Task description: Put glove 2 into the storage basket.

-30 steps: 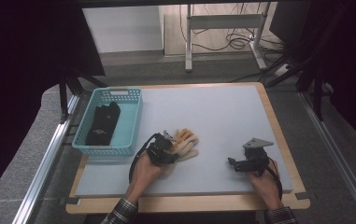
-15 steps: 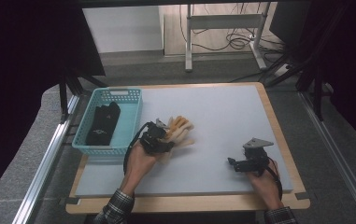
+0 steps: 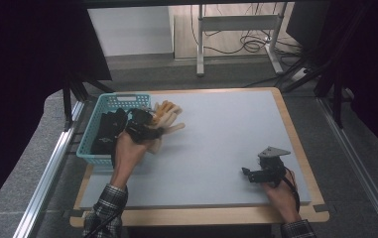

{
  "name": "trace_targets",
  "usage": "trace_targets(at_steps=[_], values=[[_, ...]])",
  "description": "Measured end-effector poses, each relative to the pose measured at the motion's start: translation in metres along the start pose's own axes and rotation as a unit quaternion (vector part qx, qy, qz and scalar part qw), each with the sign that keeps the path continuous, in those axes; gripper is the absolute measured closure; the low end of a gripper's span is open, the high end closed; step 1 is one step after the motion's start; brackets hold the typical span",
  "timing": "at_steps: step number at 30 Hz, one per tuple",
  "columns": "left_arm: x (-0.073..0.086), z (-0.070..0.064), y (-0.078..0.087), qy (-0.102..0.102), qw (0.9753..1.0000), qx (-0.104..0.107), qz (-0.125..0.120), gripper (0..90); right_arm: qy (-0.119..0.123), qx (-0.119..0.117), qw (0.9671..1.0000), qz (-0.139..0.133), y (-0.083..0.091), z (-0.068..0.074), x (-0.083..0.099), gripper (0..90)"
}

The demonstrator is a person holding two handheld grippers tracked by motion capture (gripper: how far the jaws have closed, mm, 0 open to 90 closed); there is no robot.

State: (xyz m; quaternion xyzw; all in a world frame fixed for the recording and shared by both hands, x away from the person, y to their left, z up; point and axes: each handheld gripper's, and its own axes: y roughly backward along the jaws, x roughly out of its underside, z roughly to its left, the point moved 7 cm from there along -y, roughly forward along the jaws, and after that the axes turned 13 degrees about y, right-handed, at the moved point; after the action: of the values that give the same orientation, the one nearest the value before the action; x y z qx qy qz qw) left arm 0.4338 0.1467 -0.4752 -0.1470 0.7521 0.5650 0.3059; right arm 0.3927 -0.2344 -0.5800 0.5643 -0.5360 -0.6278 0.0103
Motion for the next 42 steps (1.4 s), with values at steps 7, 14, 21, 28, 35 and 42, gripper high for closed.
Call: trace_targets(at_steps=[7, 14, 21, 28, 35, 42], values=[[-0.009, 0.052, 0.009, 0.049, 0.9978, -0.043, -0.010, 57.1, 0.000, 0.000, 1.0000, 0.000, 0.000, 0.000, 0.000, 12.4], [-0.011, 0.102, 0.014, 0.103, 0.9906, -0.088, -0.023, 59.5, -0.001, 0.000, 1.0000, 0.000, 0.000, 0.000, 0.000, 12.4], [0.004, 0.130, -0.010, 0.137, 0.9853, -0.102, 0.006, 62.7, -0.001, 0.000, 1.0000, 0.000, 0.000, 0.000, 0.000, 12.4], [0.017, 0.130, -0.047, 0.149, 0.9840, -0.088, 0.042, 65.0, -0.001, 0.000, 1.0000, 0.000, 0.000, 0.000, 0.000, 12.4], [0.013, 0.117, -0.066, 0.124, 0.9868, -0.075, 0.072, 53.4, -0.001, 0.000, 1.0000, 0.000, 0.000, 0.000, 0.000, 12.4], [0.023, 0.119, -0.075, 0.138, 0.9761, -0.074, 0.151, 18.8, -0.001, 0.000, 1.0000, 0.000, 0.000, 0.000, 0.000, 12.4]])
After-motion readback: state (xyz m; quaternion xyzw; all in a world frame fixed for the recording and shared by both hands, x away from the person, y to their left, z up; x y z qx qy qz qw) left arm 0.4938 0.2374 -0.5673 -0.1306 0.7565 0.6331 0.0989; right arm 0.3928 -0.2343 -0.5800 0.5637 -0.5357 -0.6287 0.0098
